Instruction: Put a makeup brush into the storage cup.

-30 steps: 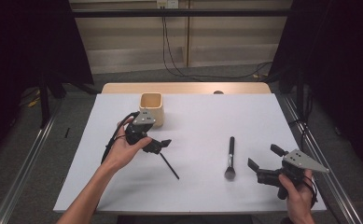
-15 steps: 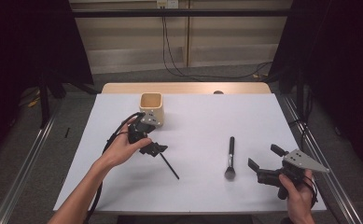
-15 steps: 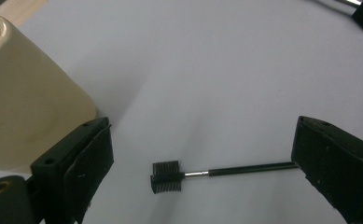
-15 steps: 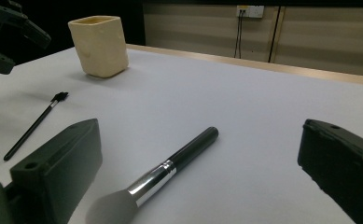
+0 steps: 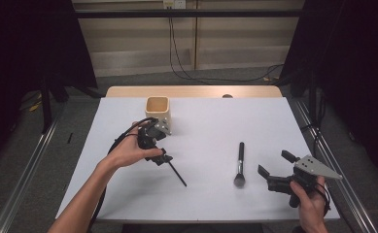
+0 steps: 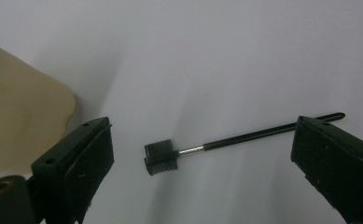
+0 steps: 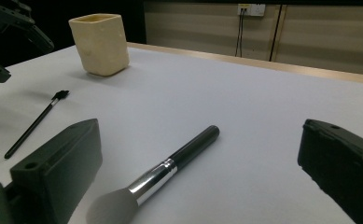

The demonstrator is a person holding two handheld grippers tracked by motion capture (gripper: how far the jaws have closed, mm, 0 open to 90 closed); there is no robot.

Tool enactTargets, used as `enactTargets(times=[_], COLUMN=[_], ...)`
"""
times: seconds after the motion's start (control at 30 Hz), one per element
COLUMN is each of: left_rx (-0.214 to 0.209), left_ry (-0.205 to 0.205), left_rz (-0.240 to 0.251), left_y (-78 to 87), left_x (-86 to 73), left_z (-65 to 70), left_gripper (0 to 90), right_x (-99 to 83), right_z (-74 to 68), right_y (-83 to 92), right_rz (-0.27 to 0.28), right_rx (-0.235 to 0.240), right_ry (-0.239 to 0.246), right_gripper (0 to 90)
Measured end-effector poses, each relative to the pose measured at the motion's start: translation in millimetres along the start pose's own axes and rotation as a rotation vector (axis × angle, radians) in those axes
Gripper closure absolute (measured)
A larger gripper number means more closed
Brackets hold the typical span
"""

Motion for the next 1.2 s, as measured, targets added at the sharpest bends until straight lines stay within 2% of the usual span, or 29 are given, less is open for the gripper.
enactTargets(times=[0.03,0.1,0.13,0.17,0.27,0.33,0.37,0.43,0.47,0.5,0.53,0.57,0.73,0.77,0.87,0.93,0.97,1.03,1.1,1.17,1.2], left_rx=[0.0,-0.013,-0.013,-0.023,-0.022,-0.034,-0.038,-0.014,-0.021,-0.041,-0.041,-0.051,-0.066,-0.081,-0.08,-0.085,-0.088,-0.087,-0.096,-0.104,-0.096], left_ry=[0.005,-0.014,-0.014,0.001,-0.018,-0.019,-0.03,-0.056,-0.066,-0.071,-0.071,-0.103,-0.093,-0.109,-0.118,-0.141,-0.121,-0.155,-0.149,-0.184,-0.189], left_rz=[-0.003,-0.033,-0.033,-0.05,-0.086,-0.09,-0.096,-0.107,-0.124,-0.126,-0.126,-0.155,-0.168,-0.185,-0.199,-0.21,-0.209,-0.242,-0.241,-0.266,-0.273], left_y=[-0.6,-4.2,-4.2,-7.3,-13.2,-16.4,-17.6,-19.9,-21.0,-23.6,-23.6,-25.9,-33.0,-34.7,-39.1,-40.7,-42.7,-46.6,-49.1,-51.0,-52.4], left_x=[0.0,-0.5,-0.5,-1.6,-3.5,-3.8,-3.8,-3.5,-3.7,-4.3,-4.3,-4.9,-5.0,-5.3,-5.2,-3.6,-3.5,-3.2,-3.6,-4.1,-4.8], left_z=[0.4,0.2,0.2,1.0,1.2,2.2,2.2,1.8,2.6,5.2,5.2,5.0,6.7,6.9,8.6,9.4,11.0,11.2,12.3,11.7,11.9], left_gripper=[5.6,5.6,5.6,5.6,5.6,5.5,5.6,5.7,6.4,6.4,6.4,6.4,6.4,6.9,9.1,11.8,11.8,11.6,12.1,14.9,15.9], right_x=[0.0,0.2,0.2,0.2,0.2,0.1,0.1,0.1,0.1,0.1,0.1,0.1,0.4,0.5,0.3,0.0,0.0,0.3,0.3,0.4,0.4], right_z=[0.0,-0.6,-0.6,-0.6,-0.7,-0.6,-0.6,-0.7,-0.8,-0.8,-0.8,-0.9,-1.6,-1.9,-1.7,-1.3,-1.3,-1.8,-1.8,-2.2,-2.1], right_y=[0.0,-0.2,-0.2,-0.3,-0.2,-0.2,-0.2,-0.4,-0.5,-0.5,-0.5,-0.5,-0.2,-0.4,-0.7,-0.8,-0.8,-1.0,-1.1,-1.1,-1.0], right_rz=[0.0,-0.001,-0.001,-0.001,-0.001,-0.001,-0.002,-0.002,-0.002,-0.002,-0.002,-0.002,0.0,0.001,-0.002,-0.003,-0.003,-0.002,-0.002,-0.001,-0.001], right_rx=[0.0,0.0,0.0,0.0,0.0,0.0,-0.001,-0.001,0.0,0.0,0.0,0.0,0.002,0.002,0.003,0.004,0.004,0.004,0.004,0.005,0.005], right_ry=[0.0,-0.002,-0.002,-0.001,0.001,-0.001,0.0,-0.002,-0.002,-0.002,-0.002,0.001,0.007,0.004,0.003,0.006,0.006,0.003,0.003,0.004,0.004], right_gripper=[0.0,0.0,0.0,0.0,0.0,0.0,0.0,0.0,0.0,0.0,0.0,0.0,0.0,0.0,0.0,0.0,0.0,0.0,0.0,0.0,0.0])
Point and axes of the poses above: each handheld gripper's, and its own axes: y roughly backward along the jaws, x roughly out of its top, z roughly to its right, the point moved 4 cm from there along -y, roughly forward along the jaws, and after that the axes turned 10 degrees about y, right-handed, at the moved point
